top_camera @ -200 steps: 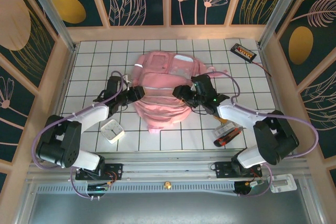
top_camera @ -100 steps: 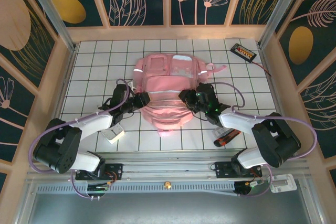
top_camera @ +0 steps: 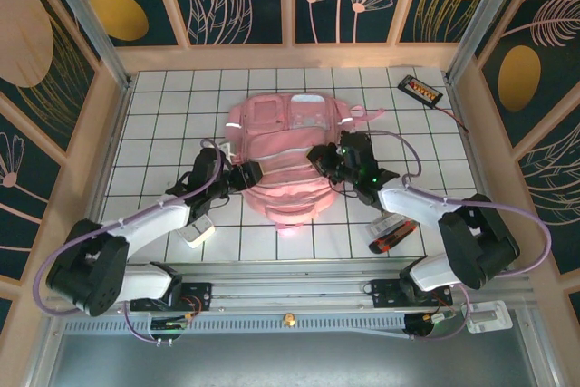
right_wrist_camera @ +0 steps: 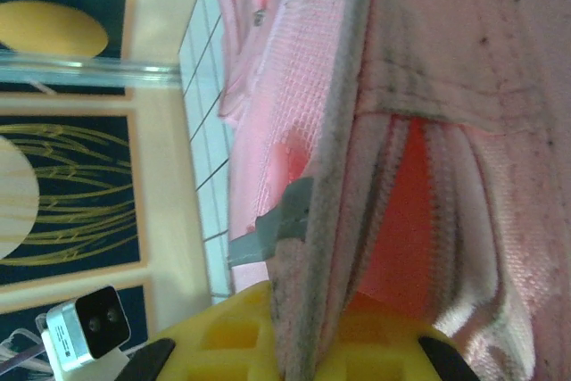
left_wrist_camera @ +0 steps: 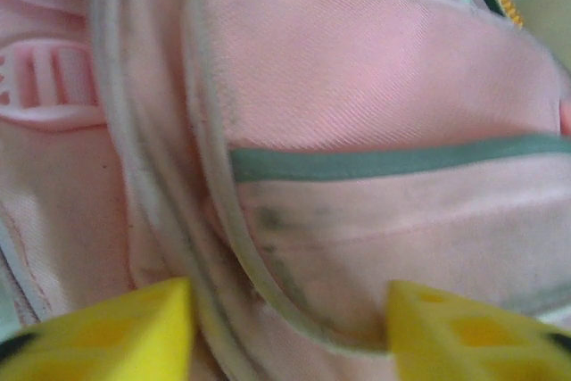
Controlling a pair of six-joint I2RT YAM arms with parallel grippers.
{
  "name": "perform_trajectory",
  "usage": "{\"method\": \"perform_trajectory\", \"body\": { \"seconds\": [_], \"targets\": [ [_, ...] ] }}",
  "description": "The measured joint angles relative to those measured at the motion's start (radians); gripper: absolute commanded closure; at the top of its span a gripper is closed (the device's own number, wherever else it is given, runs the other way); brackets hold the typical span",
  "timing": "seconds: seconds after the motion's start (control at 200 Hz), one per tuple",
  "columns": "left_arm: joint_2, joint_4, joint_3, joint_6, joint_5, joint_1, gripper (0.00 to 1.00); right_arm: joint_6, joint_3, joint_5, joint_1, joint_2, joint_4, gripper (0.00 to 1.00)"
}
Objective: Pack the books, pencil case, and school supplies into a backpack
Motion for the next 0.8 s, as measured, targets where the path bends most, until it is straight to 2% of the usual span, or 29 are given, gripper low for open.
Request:
{"method": "perform_trajectory", "body": {
  "seconds": [0.235,0.365,0.495,0.645,0.801],
  "targets": [
    [-0.244,-0.072,0.042,0.270,-0.081,-0.020,0.25,-0.064,0.076,-0.192,-0.101,0.000,-0.109,1.00],
    [-0.334,-0.059,0.018,0.408,-0.085,-0.020,0.30,-0.075,0.121,-0.272,-0.148,0.000,-0.166,1.00],
    [-0.296,-0.052,-0.003,0.497,-0.025,-0.020,0.35,-0.072,0.165,-0.330,-0.172,0.000,-0.195,1.00],
    [-0.204,-0.032,-0.031,0.557,0.047,-0.020,0.38,-0.057,0.177,-0.365,-0.182,0.000,-0.199,1.00],
    [-0.177,0.039,-0.089,0.603,0.130,-0.020,0.40,-0.036,0.180,-0.373,-0.183,0.000,-0.199,1.00]
  ]
}}
